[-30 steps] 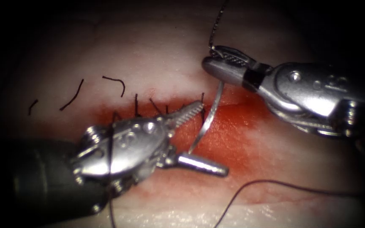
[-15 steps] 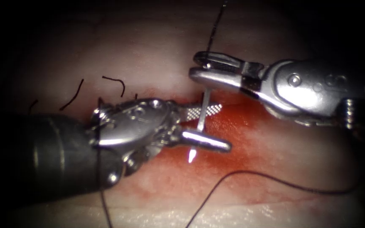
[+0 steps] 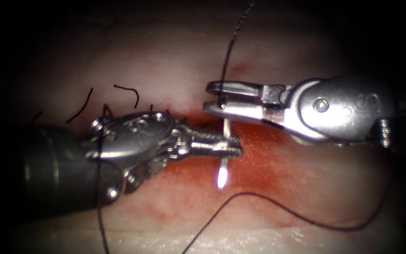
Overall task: Wound Closure
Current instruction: Hold needle with left hand to regrasp needle straight-on with right end-effector
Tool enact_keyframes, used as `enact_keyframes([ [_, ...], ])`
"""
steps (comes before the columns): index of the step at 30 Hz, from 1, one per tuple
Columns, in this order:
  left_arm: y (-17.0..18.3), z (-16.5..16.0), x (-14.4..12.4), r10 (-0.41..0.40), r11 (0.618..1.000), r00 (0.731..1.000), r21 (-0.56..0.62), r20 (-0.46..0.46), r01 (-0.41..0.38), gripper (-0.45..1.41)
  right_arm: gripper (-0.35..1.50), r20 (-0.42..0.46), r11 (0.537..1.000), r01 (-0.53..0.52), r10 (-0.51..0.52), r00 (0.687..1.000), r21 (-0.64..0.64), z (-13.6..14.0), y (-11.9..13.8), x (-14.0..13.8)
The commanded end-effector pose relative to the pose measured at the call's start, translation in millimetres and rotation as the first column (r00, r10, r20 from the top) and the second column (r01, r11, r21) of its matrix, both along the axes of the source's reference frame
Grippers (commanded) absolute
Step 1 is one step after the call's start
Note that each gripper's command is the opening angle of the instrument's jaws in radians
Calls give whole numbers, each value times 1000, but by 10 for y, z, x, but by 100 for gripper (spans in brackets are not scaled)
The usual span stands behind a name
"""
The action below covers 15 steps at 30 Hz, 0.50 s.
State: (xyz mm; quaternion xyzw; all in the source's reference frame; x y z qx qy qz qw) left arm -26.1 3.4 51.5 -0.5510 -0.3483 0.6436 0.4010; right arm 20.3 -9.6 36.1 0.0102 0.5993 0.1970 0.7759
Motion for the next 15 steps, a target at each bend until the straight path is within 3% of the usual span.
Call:
enact_keyframes([
  [1,2,6,-2,-3,1000,1000,2,-8,3,-45,-35,12,1000,-10,10,1000,1,4,-1,7],
  [4,4,6,5,-15,1000,1000,-1,-14,15,-45,-35,46,994,-75,71,996,83,4,-2,7],
  [8,7,5,13,-38,999,999,-3,-18,38,-45,46,33,979,-111,107,994,173,4,-4,8],
  [10,8,4,15,-55,998,998,3,-24,55,-45,59,41,974,-125,120,992,187,3,-7,10],
  [12,10,3,15,-71,997,996,-16,-44,71,-45,85,63,972,-147,138,988,184,3,-9,14],
  [13,10,2,15,-78,997,996,-16,-52,77,-45,106,85,969,-168,154,984,180,2,-11,19],
  [15,11,1,14,-83,996,995,-21,-54,82,-45,117,100,967,-181,166,981,177,2,-14,26],
])
